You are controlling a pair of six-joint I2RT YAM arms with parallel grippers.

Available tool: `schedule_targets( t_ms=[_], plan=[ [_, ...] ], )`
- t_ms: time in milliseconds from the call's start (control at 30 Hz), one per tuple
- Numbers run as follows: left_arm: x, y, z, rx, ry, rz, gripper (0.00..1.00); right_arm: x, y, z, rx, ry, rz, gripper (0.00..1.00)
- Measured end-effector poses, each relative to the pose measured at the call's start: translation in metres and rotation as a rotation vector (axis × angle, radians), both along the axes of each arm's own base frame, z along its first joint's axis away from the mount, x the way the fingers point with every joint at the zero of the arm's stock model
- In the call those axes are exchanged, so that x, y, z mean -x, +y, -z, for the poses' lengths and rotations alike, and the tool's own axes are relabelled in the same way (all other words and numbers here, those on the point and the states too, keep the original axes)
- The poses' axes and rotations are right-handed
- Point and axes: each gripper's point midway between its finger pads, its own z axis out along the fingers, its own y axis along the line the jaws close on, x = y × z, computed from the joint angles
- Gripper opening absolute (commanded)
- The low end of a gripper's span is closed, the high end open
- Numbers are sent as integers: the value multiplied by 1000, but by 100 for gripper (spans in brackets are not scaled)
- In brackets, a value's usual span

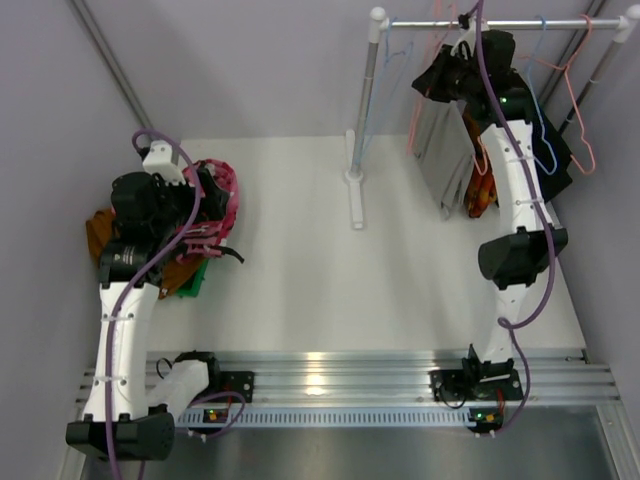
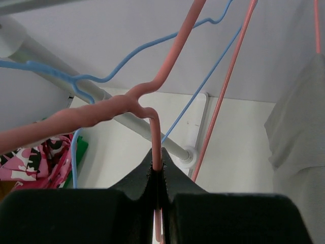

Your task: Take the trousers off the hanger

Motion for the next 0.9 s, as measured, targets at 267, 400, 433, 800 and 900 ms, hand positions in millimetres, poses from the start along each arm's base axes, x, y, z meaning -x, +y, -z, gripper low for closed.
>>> schedule_targets(
  t_ms=[267, 400, 433, 800, 900],
  plan=[
    [4, 1, -2, -1, -6, -4, 99, -12, 18, 30, -10, 69, 3, 2],
    [6, 1, 1, -2, 3, -8, 99, -13, 19, 32, -10, 72, 17, 11],
    [6, 2, 2, -3, 3, -11, 99, -13, 19, 32, -10, 72, 19, 10],
    [8, 4, 3, -7, 2, -22, 99, -16, 17, 40, -9, 93, 37, 0],
    [8, 4, 3, -8, 1, -25, 99, -15, 19, 44, -17, 95, 32, 0]
  ],
)
